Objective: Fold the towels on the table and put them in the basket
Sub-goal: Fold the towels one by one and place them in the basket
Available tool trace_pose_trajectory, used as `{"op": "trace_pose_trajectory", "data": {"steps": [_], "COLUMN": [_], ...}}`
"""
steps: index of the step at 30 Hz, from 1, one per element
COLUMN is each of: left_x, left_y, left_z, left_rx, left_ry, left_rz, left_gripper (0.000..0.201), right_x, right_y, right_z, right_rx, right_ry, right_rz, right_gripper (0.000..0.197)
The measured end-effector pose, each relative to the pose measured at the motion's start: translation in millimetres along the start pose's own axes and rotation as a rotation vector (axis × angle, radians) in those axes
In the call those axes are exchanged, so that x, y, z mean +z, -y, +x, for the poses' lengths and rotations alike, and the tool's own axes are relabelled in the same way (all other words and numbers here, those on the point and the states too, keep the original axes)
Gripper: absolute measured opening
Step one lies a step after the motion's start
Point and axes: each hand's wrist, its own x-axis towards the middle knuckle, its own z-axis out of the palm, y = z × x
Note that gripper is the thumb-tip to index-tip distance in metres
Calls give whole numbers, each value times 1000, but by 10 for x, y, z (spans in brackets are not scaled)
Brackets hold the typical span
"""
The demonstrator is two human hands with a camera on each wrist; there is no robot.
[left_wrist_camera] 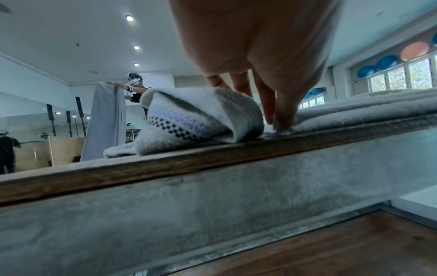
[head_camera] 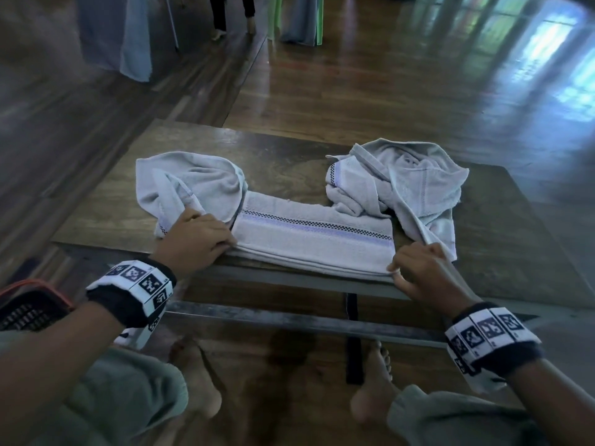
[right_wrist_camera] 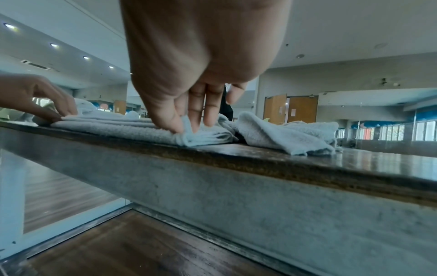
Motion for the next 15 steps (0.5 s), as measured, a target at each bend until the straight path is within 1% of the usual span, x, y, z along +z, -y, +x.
{"op": "trace_pose_trajectory", "data": {"steps": [4, 6, 8, 9, 11, 14, 15], "left_x": [-21, -31, -41, -51, -55, -46, -42], "left_y": [-5, -6, 0, -2, -9, 3, 6], "left_z": [9, 11, 6, -3, -25, -54, -58], "left_rx": [-32, -12, 20, 25, 35, 49, 58], "left_ry": [49, 69, 78, 86, 118, 166, 187], "left_rz": [-19, -35, -60, -68, -82, -81, -71], "left_gripper": [13, 13, 7, 12, 26, 28, 31], "right_x": [18, -2, -28, -37, -46, -46, -46], "right_y": [-34, -55, -67, -65, -45, -21, -23], "right_z": [-14, -6, -2, -4, -18, -43, -48], "right_rx": [8, 11, 12, 11, 3, -19, -29], "right_ry": [29, 38, 43, 52, 77, 112, 130], "right_rz": [31, 27, 15, 10, 3, 15, 17], "right_gripper": [20, 18, 17, 16, 16, 21, 24]}}
